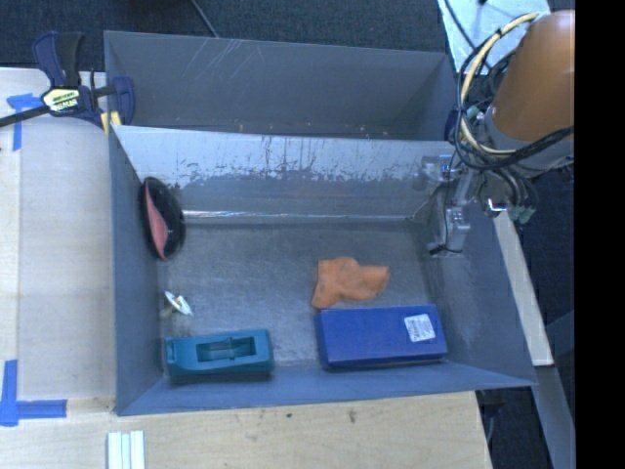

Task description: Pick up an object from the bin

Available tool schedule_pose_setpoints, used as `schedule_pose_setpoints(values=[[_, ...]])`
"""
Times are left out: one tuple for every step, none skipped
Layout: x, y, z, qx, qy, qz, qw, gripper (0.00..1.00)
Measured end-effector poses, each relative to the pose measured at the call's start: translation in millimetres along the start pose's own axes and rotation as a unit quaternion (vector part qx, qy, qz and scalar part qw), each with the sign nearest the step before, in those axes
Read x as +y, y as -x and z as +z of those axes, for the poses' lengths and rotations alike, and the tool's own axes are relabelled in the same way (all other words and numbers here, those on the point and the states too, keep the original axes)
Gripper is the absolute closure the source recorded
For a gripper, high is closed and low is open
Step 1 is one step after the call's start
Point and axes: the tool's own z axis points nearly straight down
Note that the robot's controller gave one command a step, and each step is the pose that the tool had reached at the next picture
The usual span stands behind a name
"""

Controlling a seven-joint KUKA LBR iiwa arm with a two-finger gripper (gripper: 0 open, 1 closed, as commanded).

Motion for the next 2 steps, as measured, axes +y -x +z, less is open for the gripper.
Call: schedule_pose_setpoints(values=[[0, 1.3, -5, -0.0042, -0.001, -0.001, 1.0000, 0.00], [7, 10.3, 36, -0.0065, -0.001, -0.042, 0.9991, 0.00]])
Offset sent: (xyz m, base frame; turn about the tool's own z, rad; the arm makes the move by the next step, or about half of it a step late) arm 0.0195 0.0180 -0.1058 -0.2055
